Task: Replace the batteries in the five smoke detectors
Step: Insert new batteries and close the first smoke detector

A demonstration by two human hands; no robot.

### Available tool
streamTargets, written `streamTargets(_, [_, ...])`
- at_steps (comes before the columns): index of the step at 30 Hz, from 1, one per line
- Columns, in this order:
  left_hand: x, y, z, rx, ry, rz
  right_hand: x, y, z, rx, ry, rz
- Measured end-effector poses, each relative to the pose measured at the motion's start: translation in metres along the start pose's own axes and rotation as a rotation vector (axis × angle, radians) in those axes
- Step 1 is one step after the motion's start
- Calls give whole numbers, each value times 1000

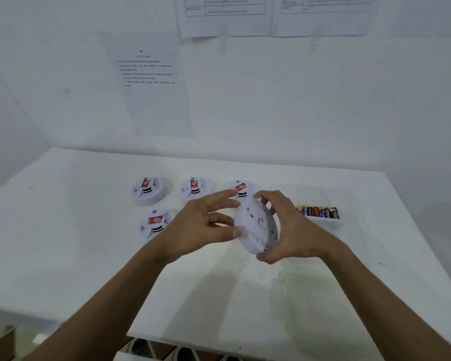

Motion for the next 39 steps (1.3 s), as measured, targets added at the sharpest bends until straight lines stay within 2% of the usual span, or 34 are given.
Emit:
streamTargets(3, [4,2,4,135,50,-51,2,-2,-1,-117,2,35])
streamTargets(5, [7,0,8,-30,81,-77,2,-3,-5,-278,7,40])
streamTargets(7, [6,-9,3,-226,26,-38,4,-1,-6,-493,18,30])
streamTargets(11, [8,-18,-7,-262,-57,-18,0,-8,-12,-661,13,44])
streamTargets(13, [9,-14,-5,-243,-31,-47,1,-6,-16,-662,27,27])
streamTargets(17, [12,-5,5,-315,27,-94,-1,-2,-12,-438,68,-3])
streamTargets(21, [13,-3,16,-372,53,-90,-4,-4,-13,-356,111,-4])
streamTargets(39, [8,-3,38,-412,2,-116,-13,-25,-21,-416,159,-25])
Point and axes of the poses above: each hand's wrist, its own x-axis away from the middle knuckle, its own z-axis out of the back of the hand, y = z × x, the point moved 7 cm from there along -x, towards the middle knuckle, and after that the axes turned 9 degrees about x, right-handed, at the moved point
